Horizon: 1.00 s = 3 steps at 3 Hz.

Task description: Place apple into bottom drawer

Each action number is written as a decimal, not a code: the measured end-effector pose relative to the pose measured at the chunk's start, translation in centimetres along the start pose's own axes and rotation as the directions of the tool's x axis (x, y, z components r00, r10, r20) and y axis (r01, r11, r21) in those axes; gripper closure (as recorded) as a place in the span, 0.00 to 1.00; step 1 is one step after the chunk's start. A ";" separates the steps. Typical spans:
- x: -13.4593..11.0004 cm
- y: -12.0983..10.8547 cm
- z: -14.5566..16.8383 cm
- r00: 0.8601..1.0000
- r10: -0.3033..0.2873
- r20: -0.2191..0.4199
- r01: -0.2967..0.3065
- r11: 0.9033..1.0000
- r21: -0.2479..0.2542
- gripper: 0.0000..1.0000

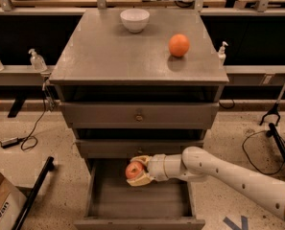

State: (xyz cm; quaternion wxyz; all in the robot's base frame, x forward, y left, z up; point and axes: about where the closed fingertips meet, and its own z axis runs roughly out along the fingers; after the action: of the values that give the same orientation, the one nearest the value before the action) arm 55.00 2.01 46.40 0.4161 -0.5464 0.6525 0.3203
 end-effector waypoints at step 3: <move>9.8 -0.1 4.0 0.989 0.117 0.092 -0.117 0.993 -0.006 1.00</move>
Offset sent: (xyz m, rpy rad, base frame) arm 0.0050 -0.0129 -0.1158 0.1663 0.0767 -0.0662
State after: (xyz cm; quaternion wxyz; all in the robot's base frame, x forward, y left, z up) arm 55.32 1.10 35.90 0.4261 -0.4918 0.6634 0.3694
